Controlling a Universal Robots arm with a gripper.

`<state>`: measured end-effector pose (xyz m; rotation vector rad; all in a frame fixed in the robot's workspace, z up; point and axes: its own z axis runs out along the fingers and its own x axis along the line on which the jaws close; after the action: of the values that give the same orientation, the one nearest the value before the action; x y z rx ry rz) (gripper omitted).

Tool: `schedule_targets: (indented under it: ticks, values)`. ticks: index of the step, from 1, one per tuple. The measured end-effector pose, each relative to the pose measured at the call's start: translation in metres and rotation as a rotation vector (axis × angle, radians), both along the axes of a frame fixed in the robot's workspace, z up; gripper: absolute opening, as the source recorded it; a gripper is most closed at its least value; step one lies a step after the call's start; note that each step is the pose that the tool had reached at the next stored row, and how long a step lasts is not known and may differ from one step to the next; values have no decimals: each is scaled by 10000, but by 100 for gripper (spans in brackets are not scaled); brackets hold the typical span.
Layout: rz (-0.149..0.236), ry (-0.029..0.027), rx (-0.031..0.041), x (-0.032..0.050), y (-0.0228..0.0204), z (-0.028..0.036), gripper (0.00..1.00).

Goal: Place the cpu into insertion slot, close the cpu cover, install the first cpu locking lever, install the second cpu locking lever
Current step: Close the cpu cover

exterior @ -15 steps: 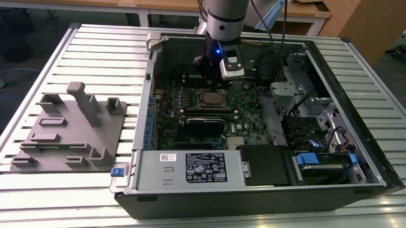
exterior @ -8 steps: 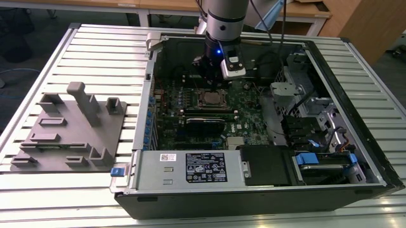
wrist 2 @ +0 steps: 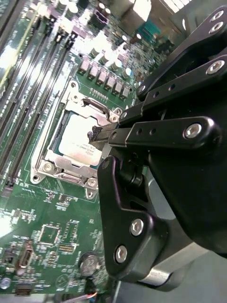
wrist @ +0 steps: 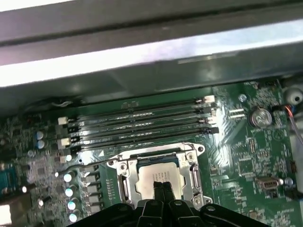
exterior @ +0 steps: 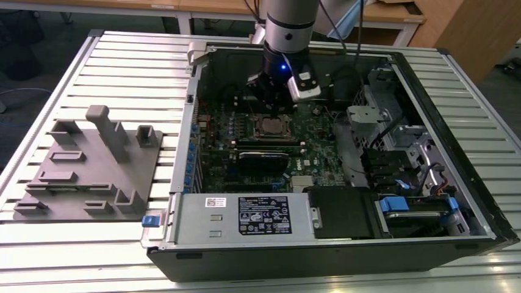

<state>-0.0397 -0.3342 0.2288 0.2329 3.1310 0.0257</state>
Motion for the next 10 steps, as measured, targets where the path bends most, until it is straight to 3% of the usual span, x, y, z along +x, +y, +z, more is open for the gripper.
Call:
schedule_targets:
  ticks: [6, 8, 10]
  values:
    - [1033, 1, -13, 0, 0, -15, 10]
    - [1143, 6, -117, 0, 0, -19, 10]
    - [1153, 17, -301, 0, 0, -22, 10]
